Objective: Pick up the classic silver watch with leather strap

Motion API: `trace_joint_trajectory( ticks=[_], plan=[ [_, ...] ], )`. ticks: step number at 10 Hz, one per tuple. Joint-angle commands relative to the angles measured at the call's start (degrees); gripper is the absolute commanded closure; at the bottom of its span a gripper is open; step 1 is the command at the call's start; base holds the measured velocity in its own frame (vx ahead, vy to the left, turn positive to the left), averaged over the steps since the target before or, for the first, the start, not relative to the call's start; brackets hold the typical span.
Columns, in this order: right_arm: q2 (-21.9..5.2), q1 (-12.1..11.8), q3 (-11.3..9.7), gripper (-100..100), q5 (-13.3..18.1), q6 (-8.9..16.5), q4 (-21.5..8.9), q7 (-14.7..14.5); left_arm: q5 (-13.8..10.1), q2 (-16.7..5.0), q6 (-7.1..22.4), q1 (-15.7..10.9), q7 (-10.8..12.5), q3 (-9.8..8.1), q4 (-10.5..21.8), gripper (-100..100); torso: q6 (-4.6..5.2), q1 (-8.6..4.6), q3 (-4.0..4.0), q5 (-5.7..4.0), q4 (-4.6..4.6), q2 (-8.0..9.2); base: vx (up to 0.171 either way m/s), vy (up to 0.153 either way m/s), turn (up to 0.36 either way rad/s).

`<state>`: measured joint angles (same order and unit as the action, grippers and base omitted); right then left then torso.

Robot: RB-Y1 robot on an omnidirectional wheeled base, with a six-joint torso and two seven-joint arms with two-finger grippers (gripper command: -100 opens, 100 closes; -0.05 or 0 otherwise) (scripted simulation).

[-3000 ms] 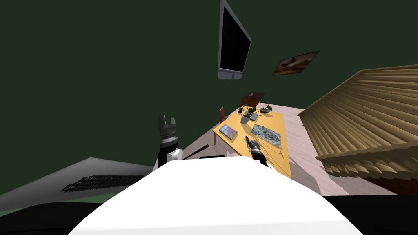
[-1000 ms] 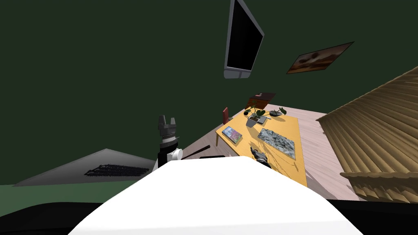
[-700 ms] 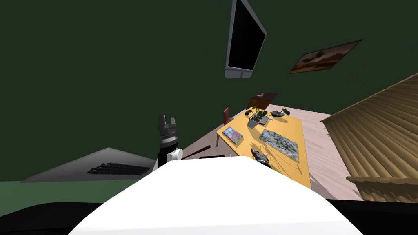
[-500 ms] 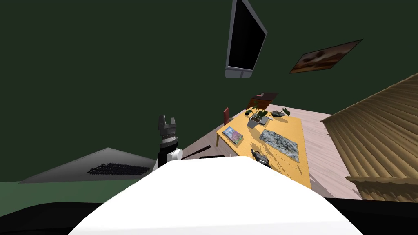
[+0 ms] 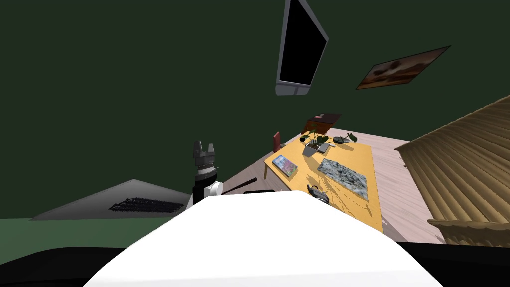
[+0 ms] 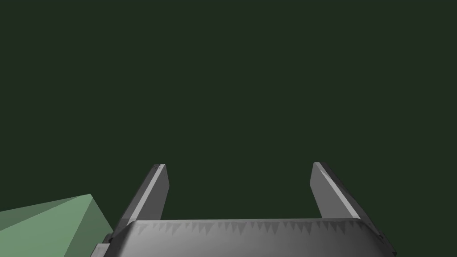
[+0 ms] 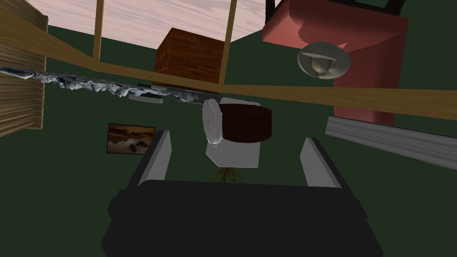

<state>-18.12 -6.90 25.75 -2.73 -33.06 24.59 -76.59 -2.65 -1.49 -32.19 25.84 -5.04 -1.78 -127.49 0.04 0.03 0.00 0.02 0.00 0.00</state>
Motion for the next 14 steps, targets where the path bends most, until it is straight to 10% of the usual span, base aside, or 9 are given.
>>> trace_joint_trajectory(
  ticks=[1,10,11,14],
  plan=[
    [0.66,1.07,2.10,-100,-1.33,0.08,-0.95,-2.20,0.00,0.00,0.00,0.00,0.00,0.00,0.00,0,0.00,0.00,0.00,0.00,0.00,0.00,-0.053,-0.037,0.227],
    [3.15,4.92,9.80,-100,-6.23,0.41,-4.24,-10.17,0.00,-0.01,0.00,-0.01,0.00,0.00,0.00,0,0.00,-0.21,0.16,-0.05,0.06,0.27,-0.079,-0.053,0.181],
    [3.21,4.93,9.92,100,-6.30,0.54,-4.15,-10.43,0.00,0.00,0.00,0.00,0.00,-0.01,0.00,0,0.03,-0.14,0.10,-0.03,0.04,0.15,-0.007,-0.004,-0.008],
    [3.09,4.89,10.01,100,-6.37,0.47,-4.12,-10.35,0.00,0.00,0.00,0.00,0.00,0.00,0.00,0,-0.09,-0.14,-0.06,-0.17,-0.03,-0.09,-0.002,-0.003,-0.007]
  ],
)
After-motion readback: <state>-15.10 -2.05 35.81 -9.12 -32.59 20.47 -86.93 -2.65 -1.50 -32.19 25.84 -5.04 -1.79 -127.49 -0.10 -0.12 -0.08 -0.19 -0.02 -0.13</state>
